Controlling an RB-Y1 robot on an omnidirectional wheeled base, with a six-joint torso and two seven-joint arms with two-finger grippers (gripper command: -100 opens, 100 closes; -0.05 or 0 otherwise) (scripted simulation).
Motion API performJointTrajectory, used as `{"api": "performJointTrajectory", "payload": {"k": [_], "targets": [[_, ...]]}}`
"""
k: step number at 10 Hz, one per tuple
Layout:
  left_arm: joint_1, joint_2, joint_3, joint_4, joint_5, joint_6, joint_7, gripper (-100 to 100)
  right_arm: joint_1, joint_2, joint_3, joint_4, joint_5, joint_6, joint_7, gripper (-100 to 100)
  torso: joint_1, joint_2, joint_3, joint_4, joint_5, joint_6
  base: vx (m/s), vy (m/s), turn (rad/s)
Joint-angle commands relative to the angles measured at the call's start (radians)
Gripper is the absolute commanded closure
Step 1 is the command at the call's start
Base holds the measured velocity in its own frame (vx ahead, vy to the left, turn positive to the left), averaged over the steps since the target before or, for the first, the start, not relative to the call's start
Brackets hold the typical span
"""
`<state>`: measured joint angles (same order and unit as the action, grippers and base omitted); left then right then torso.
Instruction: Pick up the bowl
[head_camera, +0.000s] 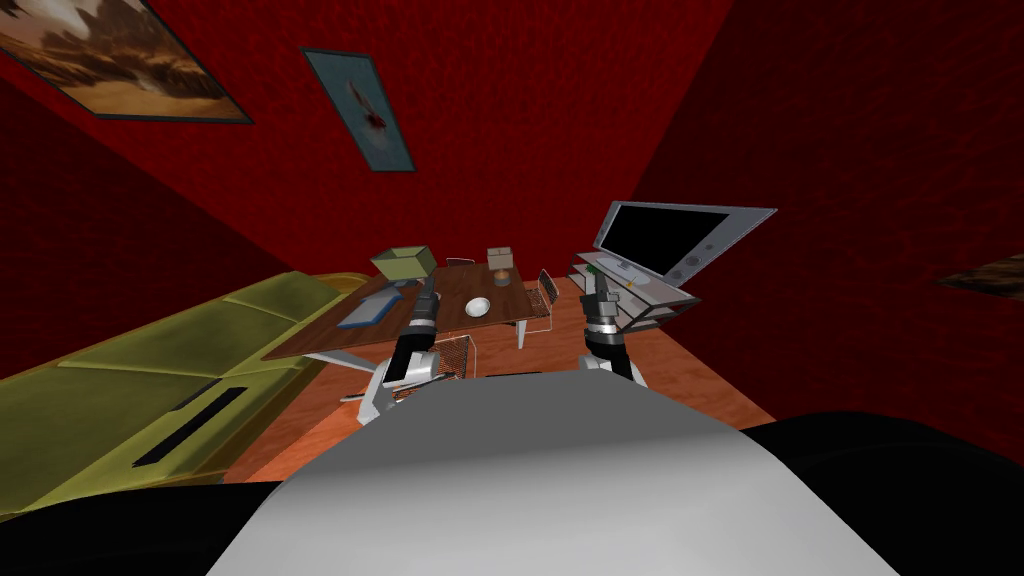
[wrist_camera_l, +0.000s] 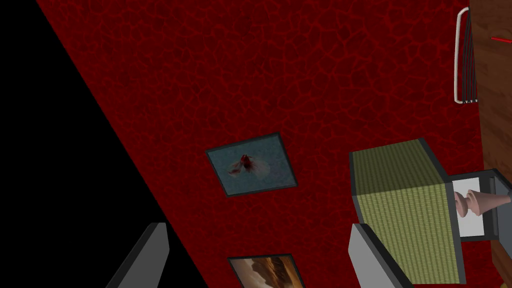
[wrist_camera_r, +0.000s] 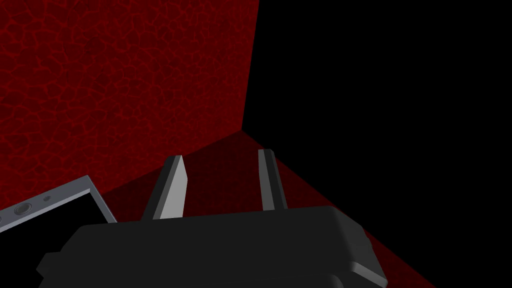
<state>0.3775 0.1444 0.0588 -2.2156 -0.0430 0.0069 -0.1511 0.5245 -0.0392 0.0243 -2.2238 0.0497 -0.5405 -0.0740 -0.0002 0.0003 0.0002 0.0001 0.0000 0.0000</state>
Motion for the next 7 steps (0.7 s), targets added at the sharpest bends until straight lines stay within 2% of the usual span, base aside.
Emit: {"api": "performJointTrajectory", "payload": {"k": [1,7], "targets": [[-0.02,0.004,0.013,0.012,-0.006,0.05,0.001,-100,0.0,0.0,0.0,0.0,0.0,0.0,0.0,0,0.0,0.0,0.0,0.0,0.0,0.0,-0.005,-0.005,0.028],[-0.07,0.007,0.047,0.045,-0.017,0.211,0.005,-100,0.0,0.0,0.0,0.0,0.0,0.0,0.0,0,0.0,-0.001,0.0,0.0,0.0,0.0,-0.001,-0.005,0.012]]}}
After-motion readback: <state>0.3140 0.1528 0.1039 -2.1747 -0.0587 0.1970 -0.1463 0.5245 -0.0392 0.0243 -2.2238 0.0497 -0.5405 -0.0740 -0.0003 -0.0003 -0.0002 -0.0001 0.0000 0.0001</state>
